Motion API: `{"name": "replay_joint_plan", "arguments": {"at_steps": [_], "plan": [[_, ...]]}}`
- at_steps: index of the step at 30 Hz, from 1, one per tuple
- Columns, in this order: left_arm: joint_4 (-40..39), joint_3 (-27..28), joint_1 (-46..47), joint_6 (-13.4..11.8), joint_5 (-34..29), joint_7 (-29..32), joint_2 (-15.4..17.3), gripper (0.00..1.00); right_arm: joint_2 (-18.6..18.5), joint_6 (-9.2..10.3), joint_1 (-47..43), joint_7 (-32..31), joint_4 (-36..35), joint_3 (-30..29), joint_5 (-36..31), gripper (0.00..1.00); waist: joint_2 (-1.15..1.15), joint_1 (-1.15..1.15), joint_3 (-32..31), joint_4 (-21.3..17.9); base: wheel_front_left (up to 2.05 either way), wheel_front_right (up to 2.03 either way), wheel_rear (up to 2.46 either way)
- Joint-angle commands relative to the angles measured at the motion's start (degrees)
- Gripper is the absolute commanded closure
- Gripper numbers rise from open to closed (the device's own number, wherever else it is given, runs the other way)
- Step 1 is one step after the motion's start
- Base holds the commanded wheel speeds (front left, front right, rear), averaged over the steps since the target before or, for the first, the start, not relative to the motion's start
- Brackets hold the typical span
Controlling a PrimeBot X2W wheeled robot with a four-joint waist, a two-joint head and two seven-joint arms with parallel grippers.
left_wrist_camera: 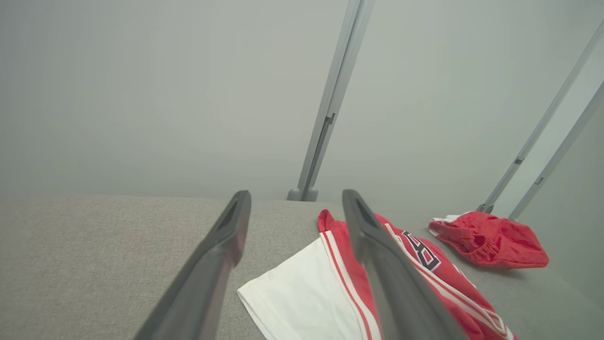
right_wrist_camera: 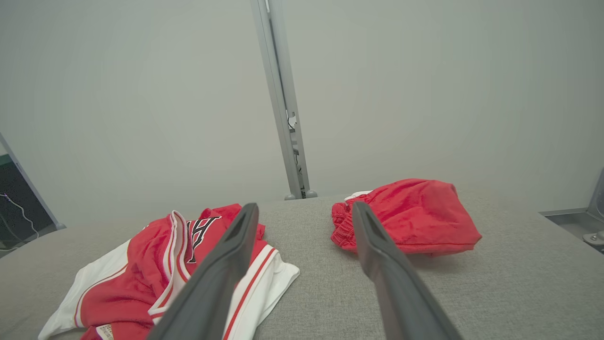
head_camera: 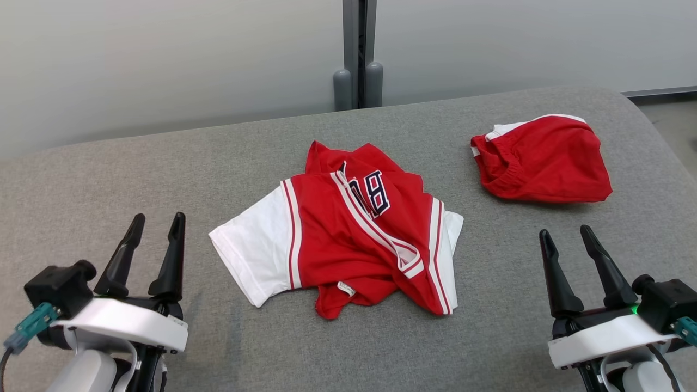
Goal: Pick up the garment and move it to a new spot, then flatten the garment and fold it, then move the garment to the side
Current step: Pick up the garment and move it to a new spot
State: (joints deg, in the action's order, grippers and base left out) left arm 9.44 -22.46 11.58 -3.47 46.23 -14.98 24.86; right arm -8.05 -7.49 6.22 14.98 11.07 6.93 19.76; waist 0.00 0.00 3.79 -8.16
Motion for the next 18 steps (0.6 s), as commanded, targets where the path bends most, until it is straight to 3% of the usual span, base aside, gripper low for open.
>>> {"name": "replay_joint_plan", "arguments": {"at_steps": [1, 7, 11, 18], "plan": [[-2.04, 2.36, -1.56, -0.79, -1.45, -0.24, -1.04, 0.00, -0.04, -0.02, -0.71, 0.25, -0.54, -0.35, -0.24, 0.00, 0.00, 0.00, 0.00, 0.00, 0.00, 0.00, 0.00], [-7.44, 8.83, -8.15, -1.75, -8.26, -0.16, -6.07, 0.00, 0.53, -0.02, -1.41, 0.25, -1.81, -1.17, -0.59, 0.00, 0.00, 0.00, 0.13, 0.30, 0.00, 0.00, 0.00], [-9.27, 12.67, -11.60, -0.78, -15.13, -0.17, -10.61, 0.00, 1.08, -0.02, -2.33, 0.25, -3.03, -2.05, -0.59, 0.00, 0.00, 0.00, 0.02, 0.73, 0.00, 0.00, 0.00], [-8.39, 16.18, -13.88, 2.41, -23.84, -0.18, -15.22, 0.00, 1.50, -0.02, -3.16, 0.25, -4.10, -2.27, -1.35, 0.00, 0.00, 0.00, 0.12, 0.97, 0.00, 0.00, 0.00]]}}
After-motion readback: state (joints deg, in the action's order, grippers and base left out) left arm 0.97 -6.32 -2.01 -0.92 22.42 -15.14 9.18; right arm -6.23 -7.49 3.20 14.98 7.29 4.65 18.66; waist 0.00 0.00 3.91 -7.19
